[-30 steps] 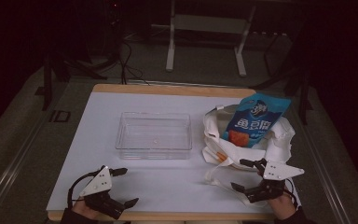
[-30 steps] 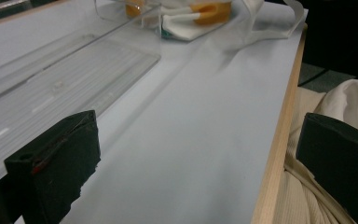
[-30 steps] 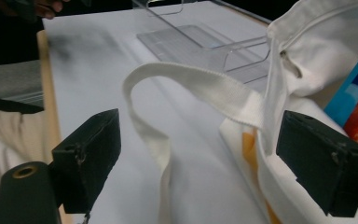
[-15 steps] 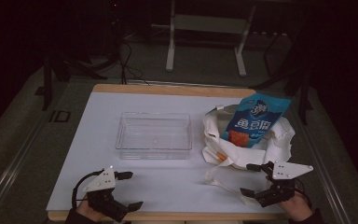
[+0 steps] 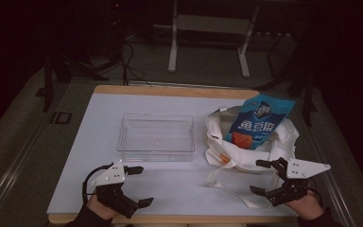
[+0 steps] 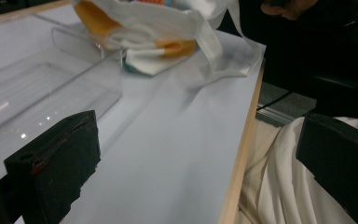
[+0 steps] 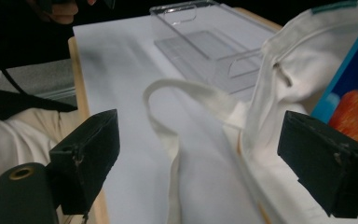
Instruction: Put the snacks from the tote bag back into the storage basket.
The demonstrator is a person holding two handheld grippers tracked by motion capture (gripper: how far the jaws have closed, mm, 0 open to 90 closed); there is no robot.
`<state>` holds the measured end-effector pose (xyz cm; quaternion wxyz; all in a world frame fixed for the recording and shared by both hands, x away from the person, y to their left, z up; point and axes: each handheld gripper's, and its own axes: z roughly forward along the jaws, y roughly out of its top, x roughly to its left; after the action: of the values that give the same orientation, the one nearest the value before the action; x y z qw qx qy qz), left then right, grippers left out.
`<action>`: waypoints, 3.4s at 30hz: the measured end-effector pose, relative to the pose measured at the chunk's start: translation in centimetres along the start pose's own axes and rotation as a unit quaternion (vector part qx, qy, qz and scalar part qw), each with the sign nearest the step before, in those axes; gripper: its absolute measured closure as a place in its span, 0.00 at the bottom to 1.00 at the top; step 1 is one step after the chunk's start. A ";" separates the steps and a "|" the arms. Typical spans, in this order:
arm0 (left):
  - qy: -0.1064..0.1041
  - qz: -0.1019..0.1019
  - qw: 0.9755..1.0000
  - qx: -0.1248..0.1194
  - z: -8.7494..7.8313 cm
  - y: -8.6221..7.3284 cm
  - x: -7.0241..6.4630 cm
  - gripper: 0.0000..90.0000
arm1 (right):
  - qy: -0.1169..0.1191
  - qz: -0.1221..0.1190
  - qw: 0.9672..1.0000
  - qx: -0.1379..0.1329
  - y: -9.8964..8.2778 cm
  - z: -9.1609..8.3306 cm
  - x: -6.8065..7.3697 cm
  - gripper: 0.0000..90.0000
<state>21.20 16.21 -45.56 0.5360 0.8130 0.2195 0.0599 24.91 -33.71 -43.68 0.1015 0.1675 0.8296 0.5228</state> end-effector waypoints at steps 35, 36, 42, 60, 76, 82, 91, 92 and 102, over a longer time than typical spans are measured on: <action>-0.029 0.059 0.998 -0.014 7.2 8.9 3.0 0.00 | -0.049 -0.017 0.998 -0.030 3.1 -2.2 -3.5 0.16; -0.030 0.060 0.998 -0.013 7.5 9.1 3.1 0.00 | -0.051 -0.016 0.998 -0.031 3.1 -2.3 -3.5 0.16; -0.037 0.067 0.997 -0.012 9.3 10.1 3.2 0.00 | -0.060 -0.010 0.998 -0.035 3.0 -2.9 -4.4 0.16; -0.056 0.096 0.994 -0.021 15.1 14.6 3.0 0.00 | -0.099 -0.008 0.995 -0.026 2.5 -4.3 -6.8 0.16; -0.044 0.098 0.994 0.002 20.2 17.2 4.5 0.01 | -0.122 0.018 0.992 -0.017 1.6 -5.5 -9.7 0.18; -0.044 0.091 0.995 0.006 22.3 17.6 5.4 0.01 | -0.132 0.031 0.991 -0.011 1.1 -5.8 -11.2 0.18; -0.034 0.078 0.996 0.022 24.9 17.7 6.7 0.01 | -0.144 0.051 0.988 0.000 0.2 -5.2 -13.6 0.19; -0.034 0.076 0.996 0.024 25.1 17.7 6.8 0.01 | -0.146 0.053 0.988 0.002 0.1 -5.0 -13.9 0.19; -0.024 0.080 0.996 0.036 26.6 18.3 7.2 0.27 | -0.136 0.065 0.989 -0.002 0.2 -3.8 -15.9 0.24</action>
<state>41.88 -9.27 -41.24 0.5053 0.8477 0.1429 0.0746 38.37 -42.92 -41.91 0.1796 0.2902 0.7948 0.5019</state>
